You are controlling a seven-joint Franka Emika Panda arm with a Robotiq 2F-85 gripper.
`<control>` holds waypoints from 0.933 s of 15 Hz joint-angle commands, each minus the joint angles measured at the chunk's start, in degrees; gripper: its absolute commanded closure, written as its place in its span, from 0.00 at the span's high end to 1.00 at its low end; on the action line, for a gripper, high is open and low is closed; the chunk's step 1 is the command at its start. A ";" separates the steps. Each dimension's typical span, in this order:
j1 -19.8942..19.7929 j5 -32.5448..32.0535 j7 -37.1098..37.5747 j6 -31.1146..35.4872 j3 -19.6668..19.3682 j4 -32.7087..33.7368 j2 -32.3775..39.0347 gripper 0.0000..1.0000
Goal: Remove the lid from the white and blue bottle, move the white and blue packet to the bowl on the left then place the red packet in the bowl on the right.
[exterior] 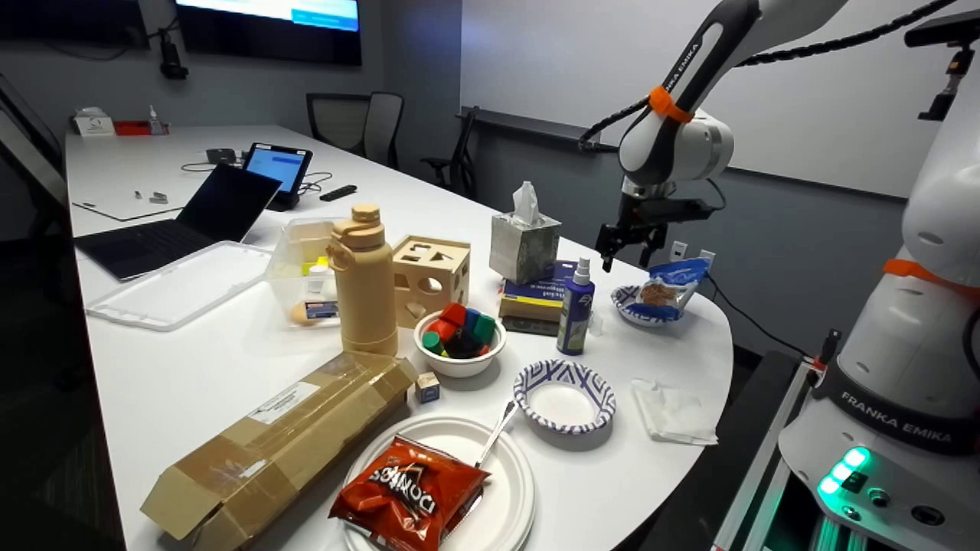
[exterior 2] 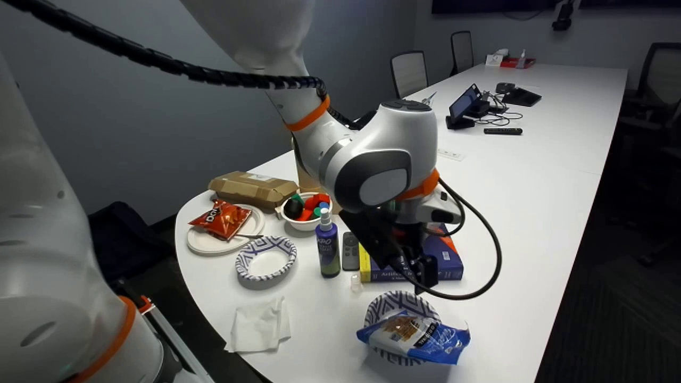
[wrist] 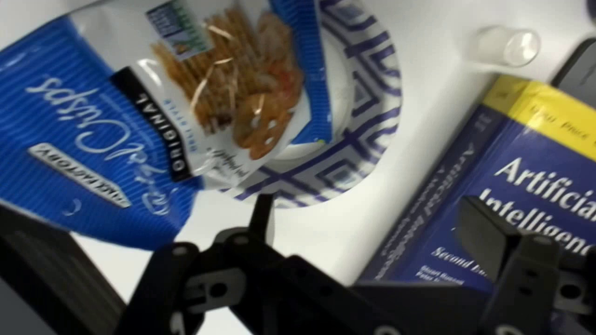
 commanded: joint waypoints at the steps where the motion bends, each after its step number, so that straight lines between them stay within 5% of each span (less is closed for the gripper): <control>1: -1.42 -11.16 10.58 -2.13 -3.96 2.06 -3.70 1.00; 5: -4.16 -16.78 17.24 -6.33 -5.32 4.05 -6.37 1.00; 14: -10.36 -11.08 17.64 -12.71 -6.67 2.65 -5.54 1.00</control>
